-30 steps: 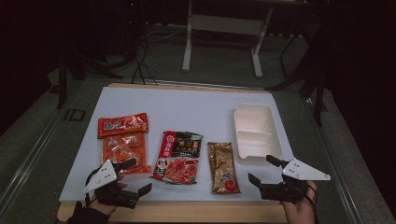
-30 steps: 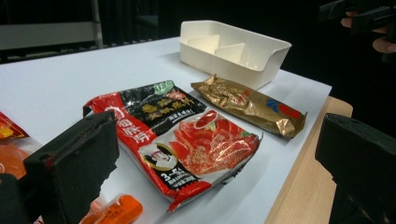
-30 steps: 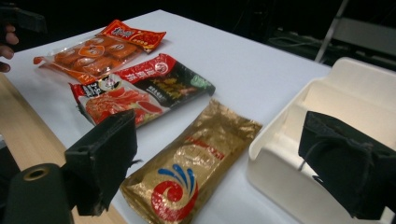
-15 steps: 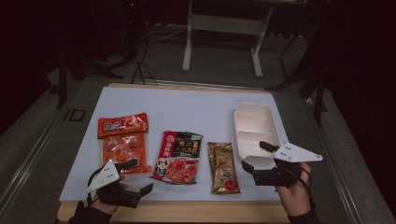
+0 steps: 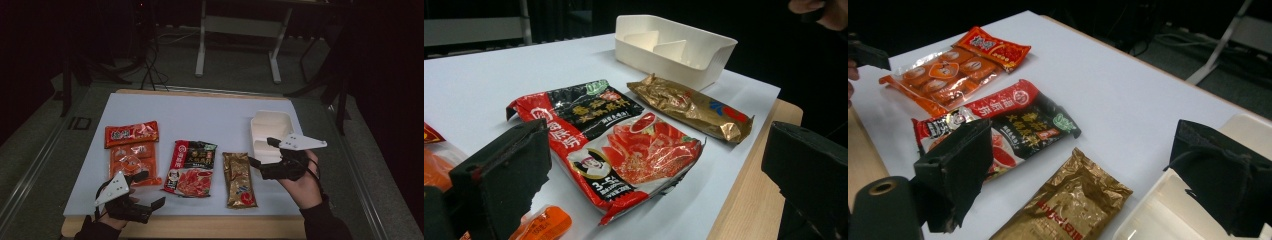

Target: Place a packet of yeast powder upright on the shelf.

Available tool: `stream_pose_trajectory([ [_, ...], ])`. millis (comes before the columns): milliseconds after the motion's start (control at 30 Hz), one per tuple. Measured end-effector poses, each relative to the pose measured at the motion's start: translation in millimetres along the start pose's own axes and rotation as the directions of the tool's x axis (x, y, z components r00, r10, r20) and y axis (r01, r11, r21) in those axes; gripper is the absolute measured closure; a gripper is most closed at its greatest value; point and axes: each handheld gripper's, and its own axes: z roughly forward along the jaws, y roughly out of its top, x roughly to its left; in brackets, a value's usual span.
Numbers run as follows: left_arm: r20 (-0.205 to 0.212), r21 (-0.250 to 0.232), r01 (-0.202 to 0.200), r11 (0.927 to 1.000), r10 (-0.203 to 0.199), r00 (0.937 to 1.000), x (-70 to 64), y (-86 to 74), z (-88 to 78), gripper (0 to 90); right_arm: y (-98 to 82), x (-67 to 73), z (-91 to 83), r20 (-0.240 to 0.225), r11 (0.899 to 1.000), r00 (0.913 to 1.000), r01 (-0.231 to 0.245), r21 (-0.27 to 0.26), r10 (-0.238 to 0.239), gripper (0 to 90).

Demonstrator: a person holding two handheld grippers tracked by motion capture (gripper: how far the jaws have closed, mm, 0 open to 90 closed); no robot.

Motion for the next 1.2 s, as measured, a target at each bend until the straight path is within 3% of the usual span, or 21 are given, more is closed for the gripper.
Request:
stream_pose_trajectory([
  [200,0.005,-0.003,0.004,1.0000,-0.004,1.0000,-0.7,0.2,1.2,0.0,4.0,-9.1,30.6,-0.023,0.997,0.9989,-0.039,0.065,0.041,13.6],
  [533,0.009,-0.007,0.006,1.0000,-0.006,0.9999,-0.3,0.1,1.6,0.0,0.1,-13.7,66.8,-0.028,0.988,0.9983,-0.047,0.149,0.052,16.2],
  [800,0.013,0.000,0.006,1.0000,-0.006,0.9999,0.0,-0.4,2.7,0.0,-5.4,-13.9,99.2,-0.029,0.970,0.9979,-0.050,0.239,0.058,17.1],
  [867,0.012,0.001,0.006,1.0000,-0.006,0.9999,0.1,-0.4,2.8,0.0,-8.2,-14.0,108.9,-0.028,0.960,0.9973,-0.058,0.275,0.069,18.6],
  [933,0.014,0.001,0.007,1.0000,-0.007,0.9999,0.3,-0.4,2.8,0.0,-9.3,-13.5,111.9,-0.027,0.958,0.9973,-0.058,0.282,0.069,18.6],
  [1200,0.017,0.005,0.008,1.0000,-0.008,0.9998,0.0,-0.7,3.6,0.0,-15.1,-7.3,129.8,-0.016,0.933,0.9975,-0.059,0.354,0.069,19.2],
])
